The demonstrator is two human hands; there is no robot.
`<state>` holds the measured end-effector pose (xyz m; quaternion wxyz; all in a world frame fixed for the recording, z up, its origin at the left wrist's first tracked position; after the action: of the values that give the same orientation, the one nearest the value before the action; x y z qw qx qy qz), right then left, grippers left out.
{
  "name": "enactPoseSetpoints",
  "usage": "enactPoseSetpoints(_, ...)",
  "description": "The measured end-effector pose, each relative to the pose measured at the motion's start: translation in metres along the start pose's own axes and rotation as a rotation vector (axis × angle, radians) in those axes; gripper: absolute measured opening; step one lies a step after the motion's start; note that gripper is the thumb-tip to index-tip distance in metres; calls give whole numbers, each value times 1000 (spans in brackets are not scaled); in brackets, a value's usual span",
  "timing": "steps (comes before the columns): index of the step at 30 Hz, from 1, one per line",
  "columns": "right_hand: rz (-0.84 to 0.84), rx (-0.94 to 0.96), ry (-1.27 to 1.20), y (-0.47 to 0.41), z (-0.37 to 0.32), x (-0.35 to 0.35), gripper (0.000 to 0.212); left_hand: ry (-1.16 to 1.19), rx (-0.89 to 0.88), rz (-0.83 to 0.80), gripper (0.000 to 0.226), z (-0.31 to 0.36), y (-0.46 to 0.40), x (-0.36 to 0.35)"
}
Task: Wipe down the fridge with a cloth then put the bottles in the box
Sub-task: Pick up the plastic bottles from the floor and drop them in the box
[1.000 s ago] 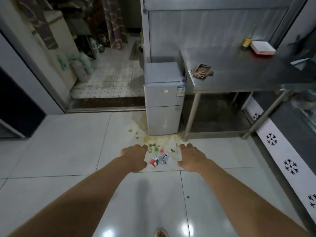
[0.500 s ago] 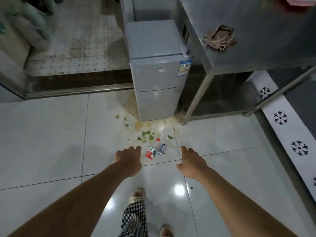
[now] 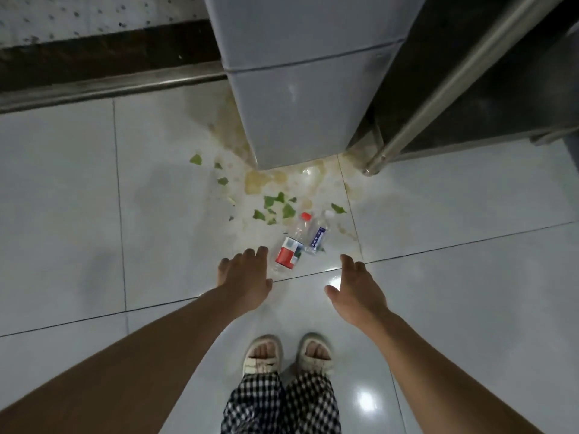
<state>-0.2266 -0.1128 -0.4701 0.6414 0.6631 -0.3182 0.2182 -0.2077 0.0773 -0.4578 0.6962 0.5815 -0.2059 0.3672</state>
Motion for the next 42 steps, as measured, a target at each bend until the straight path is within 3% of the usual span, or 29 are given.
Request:
enactPoseSetpoints(11, 137, -68, -170, -217, 24, -143, 67, 154, 73, 22, 57, -46, -191, -173)
enactPoseSetpoints(17, 272, -176, -316, -281, 31, -182, 68, 288, 77, 153, 65, -48, -238, -233)
enactPoseSetpoints(22, 355, -249, -346, -307, 33, -194, 81, 329, 101, 193, 72, -45, -256, -260)
enactPoseSetpoints(28, 299, -318, -462, -317, 30, -197, 66, 334, 100, 190, 69, -49, -259, -259)
enactPoseSetpoints(34, 260, -345, -330, -285, 35, -175, 57, 274, 147, 182, 70, -63, -238, -224)
enactPoseSetpoints(42, 212, -219, -139, -184, 34, -67, 62, 220, 183, 197, 66, -44, -157, -117)
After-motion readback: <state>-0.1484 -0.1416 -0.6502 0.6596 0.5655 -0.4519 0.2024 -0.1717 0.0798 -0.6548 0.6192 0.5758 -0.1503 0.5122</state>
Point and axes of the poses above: each hand's wrist, its own y-axis away from the middle knuckle, its own x-axis out of the back of the hand, z = x × y, the point moved 5 cm from there along -y, towards the middle knuckle, and after that the axes turned 12 degrees about y, right-handed, at the moved point
